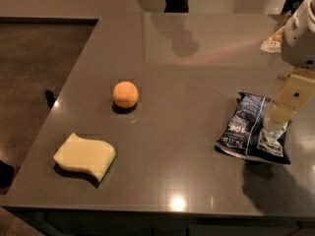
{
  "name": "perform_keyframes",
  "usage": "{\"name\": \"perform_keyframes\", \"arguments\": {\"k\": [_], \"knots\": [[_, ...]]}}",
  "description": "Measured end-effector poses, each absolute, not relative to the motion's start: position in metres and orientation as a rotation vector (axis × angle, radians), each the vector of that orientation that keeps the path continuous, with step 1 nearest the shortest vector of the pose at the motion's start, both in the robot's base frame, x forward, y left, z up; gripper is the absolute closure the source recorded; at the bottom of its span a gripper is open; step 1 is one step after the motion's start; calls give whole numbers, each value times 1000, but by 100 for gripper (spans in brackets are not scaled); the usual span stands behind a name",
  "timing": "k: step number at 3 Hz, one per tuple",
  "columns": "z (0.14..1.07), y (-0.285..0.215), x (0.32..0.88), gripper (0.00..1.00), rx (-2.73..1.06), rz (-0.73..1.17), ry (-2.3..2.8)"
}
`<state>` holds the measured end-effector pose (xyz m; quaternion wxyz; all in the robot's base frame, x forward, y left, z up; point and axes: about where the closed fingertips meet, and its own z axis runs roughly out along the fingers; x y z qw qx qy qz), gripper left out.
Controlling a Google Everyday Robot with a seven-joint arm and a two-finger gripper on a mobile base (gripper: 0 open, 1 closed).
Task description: Move orange near blue chip bag
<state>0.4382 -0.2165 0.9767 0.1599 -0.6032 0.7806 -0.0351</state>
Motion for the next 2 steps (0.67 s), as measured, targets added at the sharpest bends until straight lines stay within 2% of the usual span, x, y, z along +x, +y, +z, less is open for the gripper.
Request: {"name": "perform_keyframes", "arguments": {"k": [2], "knots": [[973,-197,464,0,-1723,-70,2213]]}}
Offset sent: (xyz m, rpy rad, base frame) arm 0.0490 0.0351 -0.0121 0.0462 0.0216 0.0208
